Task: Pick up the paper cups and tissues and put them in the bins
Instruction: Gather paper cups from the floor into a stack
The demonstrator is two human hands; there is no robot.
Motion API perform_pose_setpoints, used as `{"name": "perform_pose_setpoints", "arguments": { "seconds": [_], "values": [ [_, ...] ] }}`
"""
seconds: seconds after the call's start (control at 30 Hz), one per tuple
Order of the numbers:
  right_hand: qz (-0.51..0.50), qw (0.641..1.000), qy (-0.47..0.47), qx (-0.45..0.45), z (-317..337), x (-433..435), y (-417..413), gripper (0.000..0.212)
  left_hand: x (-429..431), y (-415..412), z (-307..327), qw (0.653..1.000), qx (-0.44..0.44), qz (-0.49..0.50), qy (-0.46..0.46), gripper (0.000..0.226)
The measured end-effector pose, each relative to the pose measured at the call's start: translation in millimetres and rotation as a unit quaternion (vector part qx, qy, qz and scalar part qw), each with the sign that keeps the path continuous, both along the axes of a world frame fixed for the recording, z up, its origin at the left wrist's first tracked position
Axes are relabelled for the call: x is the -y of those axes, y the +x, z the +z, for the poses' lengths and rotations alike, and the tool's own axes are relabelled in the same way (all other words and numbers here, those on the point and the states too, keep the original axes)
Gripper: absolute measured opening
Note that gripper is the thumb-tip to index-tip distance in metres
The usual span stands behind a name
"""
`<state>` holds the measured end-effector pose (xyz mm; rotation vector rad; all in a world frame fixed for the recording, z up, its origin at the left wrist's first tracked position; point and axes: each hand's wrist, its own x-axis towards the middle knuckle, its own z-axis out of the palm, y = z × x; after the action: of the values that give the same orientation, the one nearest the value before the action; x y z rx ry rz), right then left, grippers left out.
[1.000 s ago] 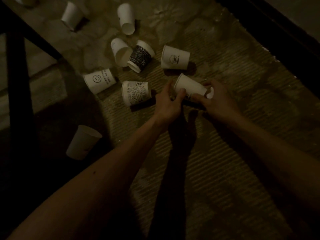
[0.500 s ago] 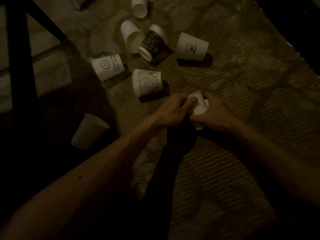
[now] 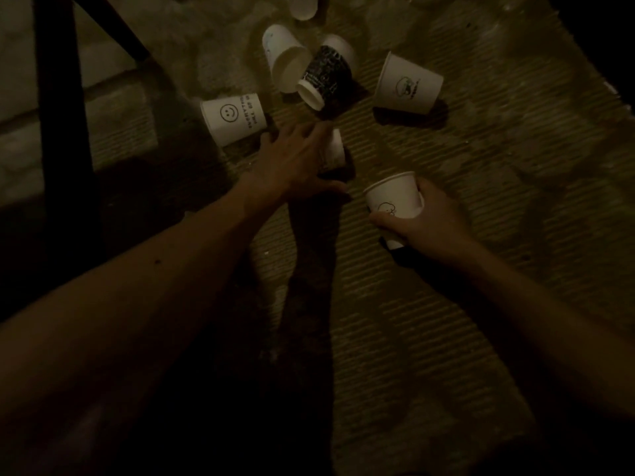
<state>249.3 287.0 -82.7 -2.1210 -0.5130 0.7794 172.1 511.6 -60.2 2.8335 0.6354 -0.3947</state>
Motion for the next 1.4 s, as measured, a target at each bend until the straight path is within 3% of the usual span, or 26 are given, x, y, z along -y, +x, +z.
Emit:
{"name": "perform_pose_setpoints", "arguments": {
  "seconds": [0.13, 0.2, 0.3, 0.4, 0.5, 0.57, 0.7, 0.8, 0.97, 1.07, 1.2, 1.33, 1.4],
  "values": [
    [-0.016, 0.998, 0.029, -0.055, 4.6, 7.2, -4.8, 0.057, 12.1, -3.3, -6.6, 0.998, -0.016, 0.034, 0.047, 0.099],
    [-0.043, 0.993, 0.049, -0.102, 7.7, 10.8, -6.8, 0.058, 23.7, -8.2, -3.9, 0.999, -0.001, 0.041, 0.024, 0.097],
    [-0.084, 0.979, 0.053, -0.179, 16.6, 21.4, -5.8, 0.059, 46.7, -14.8, 4.4, 0.992, 0.034, 0.076, -0.099, 0.097],
    [-0.101, 0.967, 0.071, -0.222, 32.1, 40.4, 1.7, 0.057, 75.7, -13.3, 9.1, 0.96, 0.095, 0.119, -0.234, 0.065],
    [-0.092, 0.97, 0.068, -0.212, 54.8, 67.6, 13.2, 0.062, 107.6, -2.4, 24.4, 0.932, 0.132, 0.132, -0.31, 0.05],
    [-0.056, 0.985, 0.041, -0.159, 74.4, 92.6, 20.6, 0.056, 132.3, 8.3, 44.8, 0.921, 0.142, 0.117, -0.343, 0.048],
    [0.054, 0.996, -0.028, -0.064, 139.9, 165.7, 35.4, 0.033, 199.1, 33.4, 100.0, 0.911, 0.172, -0.005, -0.375, 0.042],
    [0.069, 0.997, -0.044, -0.004, 206.7, 232.3, 40.3, 0.042, 255.2, 49.2, 142.6, 0.899, 0.184, -0.078, -0.389, 0.06],
    [-0.011, 0.998, -0.035, 0.045, 293.4, 365.7, 13.4, 0.053, 372.1, 70.4, 222.6, 0.864, 0.186, -0.228, -0.408, 0.058],
    [-0.07, 0.994, -0.033, 0.073, 332.9, 442.1, -19.4, 0.062, 447.4, 69.2, 272.3, 0.825, 0.175, -0.338, -0.418, 0.039],
    [-0.151, 0.982, -0.024, 0.115, 366.9, 535.7, -72.4, 0.038, 549.0, 65.9, 323.8, 0.792, 0.173, -0.45, -0.374, 0.048],
    [-0.295, 0.938, 0.008, 0.18, 377.4, 631.5, -134.9, 0.064, 663.2, 45.4, 354.6, 0.733, 0.189, -0.546, -0.357, 0.046],
    [-0.359, 0.911, 0.017, 0.201, 380.1, 679.7, -171.9, 0.066, 724.3, 28.3, 363.8, 0.713, 0.178, -0.58, -0.351, 0.049]
  ]
}}
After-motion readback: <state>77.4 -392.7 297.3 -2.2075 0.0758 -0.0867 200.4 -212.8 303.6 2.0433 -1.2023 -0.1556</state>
